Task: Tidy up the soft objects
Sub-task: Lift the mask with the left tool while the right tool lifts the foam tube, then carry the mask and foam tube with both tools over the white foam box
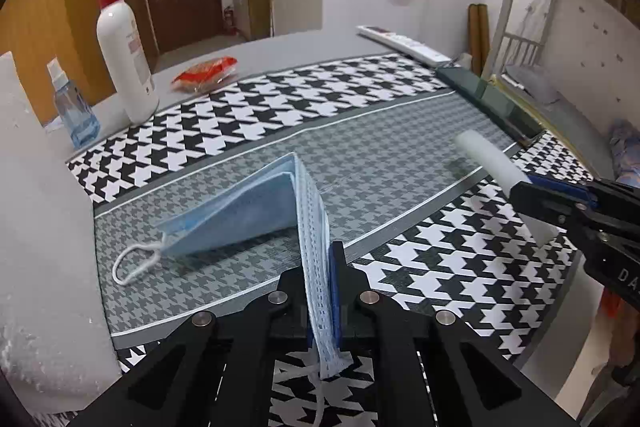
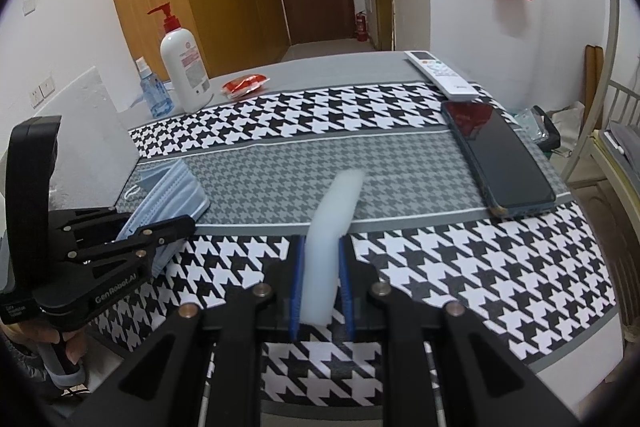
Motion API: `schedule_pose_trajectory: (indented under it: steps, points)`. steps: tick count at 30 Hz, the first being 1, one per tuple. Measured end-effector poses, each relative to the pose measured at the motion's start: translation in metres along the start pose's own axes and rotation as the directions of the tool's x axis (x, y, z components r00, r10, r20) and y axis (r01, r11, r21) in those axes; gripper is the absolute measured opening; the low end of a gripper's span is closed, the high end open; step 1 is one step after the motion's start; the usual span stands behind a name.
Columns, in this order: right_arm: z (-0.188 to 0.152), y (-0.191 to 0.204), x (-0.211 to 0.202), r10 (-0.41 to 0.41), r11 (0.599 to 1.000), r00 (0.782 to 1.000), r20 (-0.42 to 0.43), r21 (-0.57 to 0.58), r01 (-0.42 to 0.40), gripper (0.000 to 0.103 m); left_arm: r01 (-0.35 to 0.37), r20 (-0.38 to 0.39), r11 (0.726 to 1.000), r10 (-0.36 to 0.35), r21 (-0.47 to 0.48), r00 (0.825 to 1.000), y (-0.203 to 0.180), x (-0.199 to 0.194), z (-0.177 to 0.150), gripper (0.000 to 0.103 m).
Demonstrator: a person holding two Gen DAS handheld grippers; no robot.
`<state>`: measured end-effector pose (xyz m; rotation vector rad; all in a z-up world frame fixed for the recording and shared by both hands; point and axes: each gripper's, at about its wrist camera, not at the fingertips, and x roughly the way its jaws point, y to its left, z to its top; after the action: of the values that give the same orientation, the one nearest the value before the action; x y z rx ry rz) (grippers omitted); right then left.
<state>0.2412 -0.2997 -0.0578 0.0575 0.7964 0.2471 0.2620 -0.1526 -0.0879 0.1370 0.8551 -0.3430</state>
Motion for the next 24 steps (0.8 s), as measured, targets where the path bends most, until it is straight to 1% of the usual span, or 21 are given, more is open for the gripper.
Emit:
schedule_pose_trajectory:
  steps: [7, 12, 14, 18, 24]
  points:
    - [0.002, 0.006, -0.012, -0.008, 1.0, 0.999, 0.032, -0.001, 0.008, 0.02, 0.0, 0.063, 1.0, -0.001, 0.008, 0.998, 0.003, -0.026, 0.002, 0.007]
    - [0.002, 0.011, -0.018, -0.008, 1.0, 0.999, 0.049, -0.011, 0.008, 0.02, 0.011, 0.111, 1.0, -0.012, 0.013, 0.994, 0.003, -0.045, 0.006, 0.007]
    - [0.002, 0.012, -0.021, -0.007, 1.0, 0.998, 0.058, -0.011, 0.008, 0.02, 0.004, 0.127, 1.0, -0.007, 0.017, 0.992, 0.002, -0.051, 0.007, 0.007]
    - [0.004, 0.013, -0.029, -0.005, 1.0, 0.997, 0.081, -0.004, 0.005, 0.02, -0.011, 0.15, 1.0, 0.007, 0.023, 0.989, 0.002, -0.06, 0.009, 0.007]
    - [0.005, 0.017, -0.039, -0.004, 1.0, 0.994, 0.111, -0.008, 0.005, 0.02, -0.005, 0.185, 0.999, -0.004, 0.044, 0.983, -0.002, -0.075, 0.008, 0.007]
